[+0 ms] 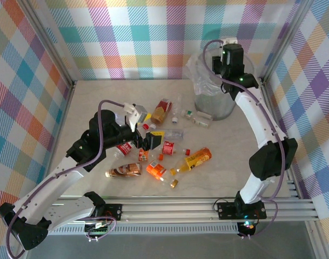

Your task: Put the plastic bottles in the bin

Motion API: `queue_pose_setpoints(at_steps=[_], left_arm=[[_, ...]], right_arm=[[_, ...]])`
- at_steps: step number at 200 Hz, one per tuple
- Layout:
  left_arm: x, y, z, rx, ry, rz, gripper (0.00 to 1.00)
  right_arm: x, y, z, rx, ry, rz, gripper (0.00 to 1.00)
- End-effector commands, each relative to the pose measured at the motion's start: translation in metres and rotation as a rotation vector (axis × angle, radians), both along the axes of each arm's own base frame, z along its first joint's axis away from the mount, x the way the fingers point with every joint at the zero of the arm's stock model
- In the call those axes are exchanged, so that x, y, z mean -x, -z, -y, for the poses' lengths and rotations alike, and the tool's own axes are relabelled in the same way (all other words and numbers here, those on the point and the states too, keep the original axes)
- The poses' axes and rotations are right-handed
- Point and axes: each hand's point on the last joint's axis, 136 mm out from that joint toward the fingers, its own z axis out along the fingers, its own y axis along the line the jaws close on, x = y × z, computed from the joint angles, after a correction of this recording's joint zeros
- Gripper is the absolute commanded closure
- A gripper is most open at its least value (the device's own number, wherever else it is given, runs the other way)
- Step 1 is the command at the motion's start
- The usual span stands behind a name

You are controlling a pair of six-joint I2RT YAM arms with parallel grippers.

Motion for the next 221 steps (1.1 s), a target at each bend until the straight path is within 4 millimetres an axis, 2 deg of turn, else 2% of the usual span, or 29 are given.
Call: queue_pose_setpoints(at_steps=[1,41,93,174,221], left_arm=[[-0.002,-0.004,0.000,0.008,-0.008,0.016,0.00],[-0.004,-0.001,0.001,-0.005,-0.009,0.009,0.00],[-0.006,0.003,0.001,-0.021,-0.014,0.003,0.00],[-0.009,0.007,0.003,-0.032,-0.017,-0.009,0.00],[-0.009,0.008,0.003,-0.036,-0.017,-0.013,0.00]], right_arm=[[-0.005,0.012,-0.008,-0.024,-0.084,-0.070,0.41],[-0.014,0.052,-0.012,-0.069,-0.146,-0.210,0.41],[-0.025,0.104,-0.006,-0.098,-0.179,-0.398,0.41],[-0.013,0.145,-0.008,-0.143,-0.260,-0.605,0.37],[-0.012,0.151,-0.009,-0.153,-0.271,-0.638,0.33]])
